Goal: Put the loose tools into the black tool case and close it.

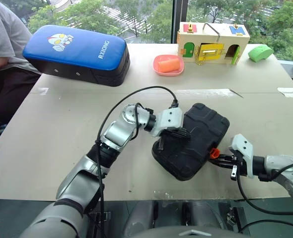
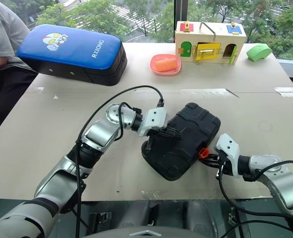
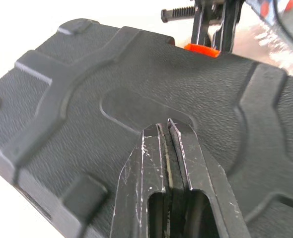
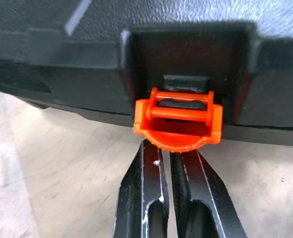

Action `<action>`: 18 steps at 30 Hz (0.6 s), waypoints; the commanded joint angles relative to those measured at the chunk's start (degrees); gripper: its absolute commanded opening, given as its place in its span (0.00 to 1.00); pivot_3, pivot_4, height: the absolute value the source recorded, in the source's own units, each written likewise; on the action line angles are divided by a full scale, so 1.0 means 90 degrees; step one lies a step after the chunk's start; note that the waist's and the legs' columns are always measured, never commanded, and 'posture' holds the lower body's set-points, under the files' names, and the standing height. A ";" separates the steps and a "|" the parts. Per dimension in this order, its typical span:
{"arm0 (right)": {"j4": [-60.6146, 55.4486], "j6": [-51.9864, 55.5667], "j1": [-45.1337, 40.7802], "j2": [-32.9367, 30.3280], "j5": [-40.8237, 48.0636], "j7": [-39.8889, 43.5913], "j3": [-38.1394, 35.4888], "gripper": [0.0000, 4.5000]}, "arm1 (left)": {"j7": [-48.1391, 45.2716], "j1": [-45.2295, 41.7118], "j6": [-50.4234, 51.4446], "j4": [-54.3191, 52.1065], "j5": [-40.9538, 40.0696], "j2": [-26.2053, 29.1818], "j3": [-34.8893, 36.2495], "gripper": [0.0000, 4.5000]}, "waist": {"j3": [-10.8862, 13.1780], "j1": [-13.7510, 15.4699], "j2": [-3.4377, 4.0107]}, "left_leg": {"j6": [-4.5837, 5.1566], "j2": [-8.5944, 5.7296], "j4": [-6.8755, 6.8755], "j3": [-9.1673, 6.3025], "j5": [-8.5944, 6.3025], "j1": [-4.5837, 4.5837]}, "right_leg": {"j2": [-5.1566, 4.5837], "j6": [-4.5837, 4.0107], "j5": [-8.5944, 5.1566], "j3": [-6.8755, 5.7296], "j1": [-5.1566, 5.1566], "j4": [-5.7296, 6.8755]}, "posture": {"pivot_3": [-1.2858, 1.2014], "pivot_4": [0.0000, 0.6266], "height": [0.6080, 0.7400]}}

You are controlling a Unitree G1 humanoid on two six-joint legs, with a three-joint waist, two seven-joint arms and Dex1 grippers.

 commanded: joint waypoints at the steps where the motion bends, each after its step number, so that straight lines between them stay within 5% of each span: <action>1: -0.0549 -0.0260 -0.0301 -0.0116 0.0250 0.0188 -0.0354 0.00 | 0.0007 0.0188 -0.0263 0.0746 0.0733 -0.0054 -0.0642 0.01 | -0.0001 -0.0001 -0.0001 | 0.0004 0.0000 0.0000 0.0000 -0.0003 0.0003 | 0.0000 0.0000 0.0000 -0.0001 0.0003 0.0000 | 0.52 0.24 0.96; 18: -0.0594 -0.0295 -0.0721 -0.0275 0.0302 0.0649 -0.0327 0.00 | -0.0010 0.0278 -0.0429 0.0965 0.0855 -0.0245 -0.0604 0.01 | -0.0003 -0.0048 -0.0001 | 0.0029 0.0010 -0.0020 0.0000 -0.0018 0.0059 | 0.0008 0.0000 0.0000 0.0001 0.0057 -0.0014 | 0.52 0.24 0.96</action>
